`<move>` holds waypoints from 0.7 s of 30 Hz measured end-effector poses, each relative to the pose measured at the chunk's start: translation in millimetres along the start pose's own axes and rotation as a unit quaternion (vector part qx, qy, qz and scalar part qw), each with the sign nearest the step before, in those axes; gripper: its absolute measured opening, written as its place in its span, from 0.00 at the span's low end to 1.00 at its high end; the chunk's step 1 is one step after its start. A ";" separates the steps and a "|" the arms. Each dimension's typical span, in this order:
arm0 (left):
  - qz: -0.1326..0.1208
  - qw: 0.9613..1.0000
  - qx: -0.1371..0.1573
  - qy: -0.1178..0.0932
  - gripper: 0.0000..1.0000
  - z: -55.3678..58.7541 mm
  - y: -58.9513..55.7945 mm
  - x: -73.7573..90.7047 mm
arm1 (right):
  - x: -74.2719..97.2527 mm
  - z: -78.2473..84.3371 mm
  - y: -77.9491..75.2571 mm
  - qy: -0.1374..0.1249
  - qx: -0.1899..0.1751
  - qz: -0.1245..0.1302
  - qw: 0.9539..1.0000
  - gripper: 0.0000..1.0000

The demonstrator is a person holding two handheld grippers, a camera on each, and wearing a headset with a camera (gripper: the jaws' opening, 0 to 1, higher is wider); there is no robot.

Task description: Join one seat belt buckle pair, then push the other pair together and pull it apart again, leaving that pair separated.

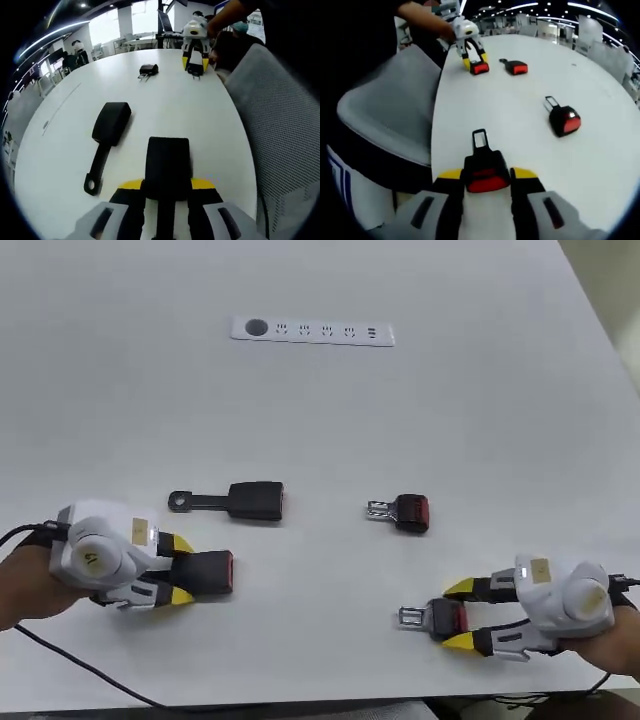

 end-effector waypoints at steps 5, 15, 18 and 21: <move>0.010 1.000 -0.016 0.005 0.34 -0.3 0.7 0.3 | -1.6 -2.5 -1.4 -0.010 -0.007 0.009 1.000 0.36; 0.029 0.999 -0.035 0.019 0.33 -0.3 3.0 -1.9 | -7.2 -10.6 -9.7 -0.020 -0.007 0.010 1.000 0.36; 0.033 0.998 -0.042 0.024 0.33 -0.6 3.2 -2.4 | -10.1 -14.7 -12.4 -0.025 -0.004 0.010 1.000 0.36; 0.034 0.998 -0.041 0.025 0.33 -0.5 3.4 -2.4 | -12.3 -17.9 -14.2 -0.026 -0.002 0.008 1.000 0.36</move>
Point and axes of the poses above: the centre of the closed fingertips' face, and the gripper's own axes: x roughly backward along the fingers, y roughly to its left, z roughly out of its underside, the point moved 5 cm from there along x, roughly backward along the fingers, and after that the axes turned 1 degree about -z, right-handed, at the moved point
